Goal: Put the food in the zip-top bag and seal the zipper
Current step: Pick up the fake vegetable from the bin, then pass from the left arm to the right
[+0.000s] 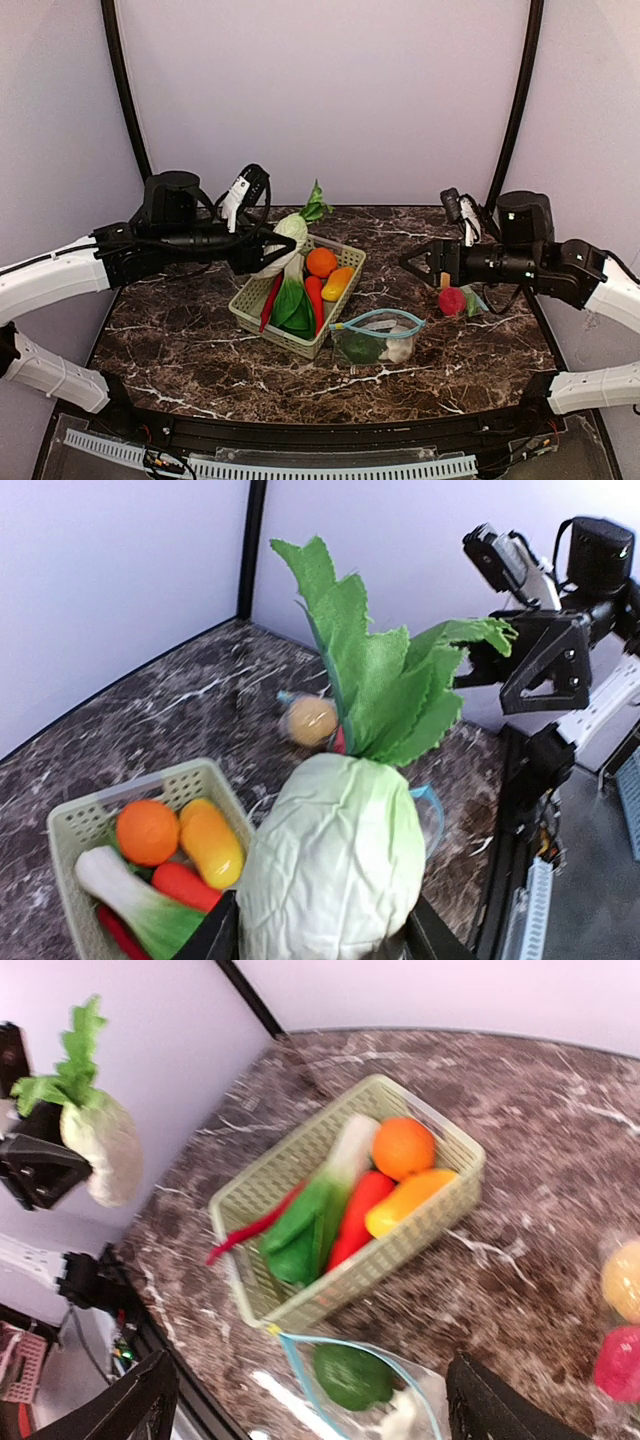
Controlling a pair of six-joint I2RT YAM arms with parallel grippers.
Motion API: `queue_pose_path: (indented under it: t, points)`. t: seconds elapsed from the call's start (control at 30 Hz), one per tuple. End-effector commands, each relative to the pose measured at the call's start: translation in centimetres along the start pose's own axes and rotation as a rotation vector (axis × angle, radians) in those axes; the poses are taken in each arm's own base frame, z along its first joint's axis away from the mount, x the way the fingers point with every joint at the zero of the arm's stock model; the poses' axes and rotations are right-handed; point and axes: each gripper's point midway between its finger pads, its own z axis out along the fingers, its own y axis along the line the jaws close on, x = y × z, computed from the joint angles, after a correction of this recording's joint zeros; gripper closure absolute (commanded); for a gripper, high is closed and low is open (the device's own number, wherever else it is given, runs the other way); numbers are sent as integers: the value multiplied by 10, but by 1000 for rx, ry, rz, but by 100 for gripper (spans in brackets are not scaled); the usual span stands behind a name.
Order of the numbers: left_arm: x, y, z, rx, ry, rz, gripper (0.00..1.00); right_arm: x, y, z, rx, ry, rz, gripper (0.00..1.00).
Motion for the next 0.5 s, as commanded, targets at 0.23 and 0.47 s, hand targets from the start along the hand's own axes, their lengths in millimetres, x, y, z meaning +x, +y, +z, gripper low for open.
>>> queue_pose_path:
  t: [0.23, 0.47]
  points:
    - [-65, -107, 9, 460, -310, -155, 67, -46, 118, -21, -544, -251, -72, 18]
    - [-63, -135, 21, 561, -286, -165, 67, -48, 151, -26, -634, -276, -136, 35]
